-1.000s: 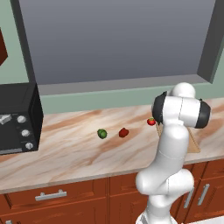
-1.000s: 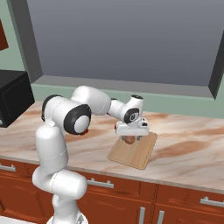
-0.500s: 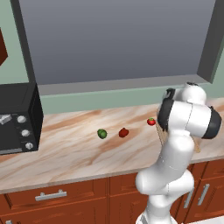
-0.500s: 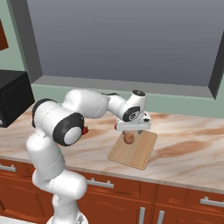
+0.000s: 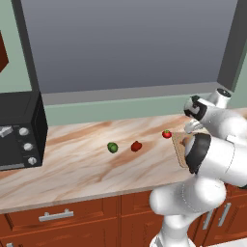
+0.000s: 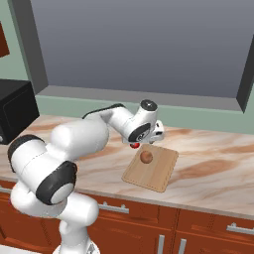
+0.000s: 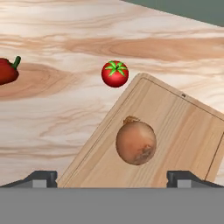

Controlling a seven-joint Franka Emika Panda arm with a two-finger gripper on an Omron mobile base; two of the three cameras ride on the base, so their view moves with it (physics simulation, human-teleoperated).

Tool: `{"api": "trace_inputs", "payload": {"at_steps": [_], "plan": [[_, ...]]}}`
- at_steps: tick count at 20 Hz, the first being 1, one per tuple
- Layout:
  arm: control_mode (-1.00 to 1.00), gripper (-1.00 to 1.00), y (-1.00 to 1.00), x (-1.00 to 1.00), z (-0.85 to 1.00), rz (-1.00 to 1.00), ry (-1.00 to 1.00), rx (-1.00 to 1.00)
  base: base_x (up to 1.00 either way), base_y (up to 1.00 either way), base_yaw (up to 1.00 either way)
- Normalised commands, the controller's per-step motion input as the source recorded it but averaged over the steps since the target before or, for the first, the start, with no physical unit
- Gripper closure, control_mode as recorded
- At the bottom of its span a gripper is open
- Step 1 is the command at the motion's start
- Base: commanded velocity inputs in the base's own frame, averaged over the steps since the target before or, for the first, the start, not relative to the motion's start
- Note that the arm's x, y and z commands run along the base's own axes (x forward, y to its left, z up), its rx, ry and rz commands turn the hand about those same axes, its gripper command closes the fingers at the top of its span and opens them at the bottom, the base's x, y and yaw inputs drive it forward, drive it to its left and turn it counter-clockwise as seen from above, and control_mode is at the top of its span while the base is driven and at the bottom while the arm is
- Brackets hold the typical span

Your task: Place the avocado, onion, tomato, and bell pepper on the cutting board.

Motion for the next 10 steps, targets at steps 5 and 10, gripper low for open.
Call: {"api": "trace_inputs", "payload": {"at_steps": [5,10], "plan": [[-1.00,-1.00,0.80,-0.36,0.51,0.00,-0.13,0.00,0.00,0.00,0.00],[-1.00,-1.00,0.92,-0.40,0.36,-0.01,-0.08,0.00,0.00,0.00,0.00]]}}
